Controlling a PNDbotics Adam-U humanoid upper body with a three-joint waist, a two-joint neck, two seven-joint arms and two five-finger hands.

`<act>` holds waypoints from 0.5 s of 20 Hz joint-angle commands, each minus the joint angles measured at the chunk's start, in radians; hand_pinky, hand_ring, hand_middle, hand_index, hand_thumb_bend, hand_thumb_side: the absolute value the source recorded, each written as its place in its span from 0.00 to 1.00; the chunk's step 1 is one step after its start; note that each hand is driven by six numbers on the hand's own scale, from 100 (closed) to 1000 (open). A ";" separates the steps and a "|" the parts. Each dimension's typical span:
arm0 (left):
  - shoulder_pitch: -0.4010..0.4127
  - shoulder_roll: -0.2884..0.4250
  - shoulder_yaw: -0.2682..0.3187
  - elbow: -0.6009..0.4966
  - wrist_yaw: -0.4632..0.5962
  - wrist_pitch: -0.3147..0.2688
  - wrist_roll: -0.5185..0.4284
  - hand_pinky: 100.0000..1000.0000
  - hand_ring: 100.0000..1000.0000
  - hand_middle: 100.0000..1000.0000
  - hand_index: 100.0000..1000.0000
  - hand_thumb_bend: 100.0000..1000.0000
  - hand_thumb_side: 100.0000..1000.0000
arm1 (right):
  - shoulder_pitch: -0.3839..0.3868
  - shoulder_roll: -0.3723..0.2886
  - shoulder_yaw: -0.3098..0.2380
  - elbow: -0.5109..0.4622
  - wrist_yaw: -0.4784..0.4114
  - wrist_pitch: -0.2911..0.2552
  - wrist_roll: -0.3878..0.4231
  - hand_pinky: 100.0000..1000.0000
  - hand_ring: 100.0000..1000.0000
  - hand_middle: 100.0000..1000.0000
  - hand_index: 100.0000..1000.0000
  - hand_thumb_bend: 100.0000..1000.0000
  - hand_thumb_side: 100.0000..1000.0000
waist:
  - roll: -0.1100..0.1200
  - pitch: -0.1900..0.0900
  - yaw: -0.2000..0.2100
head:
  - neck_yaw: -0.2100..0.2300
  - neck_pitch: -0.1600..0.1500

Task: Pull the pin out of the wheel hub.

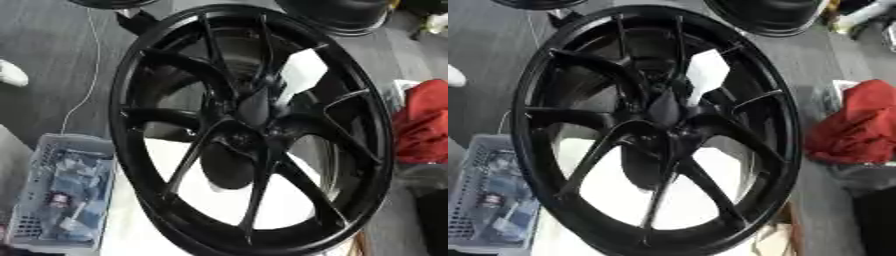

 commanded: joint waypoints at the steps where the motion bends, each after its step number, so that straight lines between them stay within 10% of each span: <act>1: -0.005 0.024 0.012 -0.017 -0.008 -0.007 0.003 0.81 0.70 0.54 0.71 0.00 0.64 | 0.050 0.061 -0.046 -0.006 0.058 0.019 -0.054 0.03 0.48 0.44 0.53 0.00 0.00 | 0.010 -0.012 -0.006 | 0.005 -0.005; 6: 0.000 0.021 0.013 -0.017 -0.012 -0.009 0.006 0.81 0.70 0.54 0.71 0.00 0.64 | 0.129 0.178 -0.057 -0.006 0.129 0.081 -0.099 0.12 0.54 0.48 0.58 0.00 0.00 | 0.020 -0.007 -0.014 | 0.009 -0.003; 10: 0.001 0.019 0.011 -0.017 -0.014 -0.010 0.005 0.81 0.70 0.54 0.71 0.00 0.64 | 0.166 0.246 -0.047 -0.006 0.217 0.196 -0.077 0.48 0.84 0.77 0.82 0.00 0.00 | 0.027 -0.004 -0.021 | 0.011 -0.002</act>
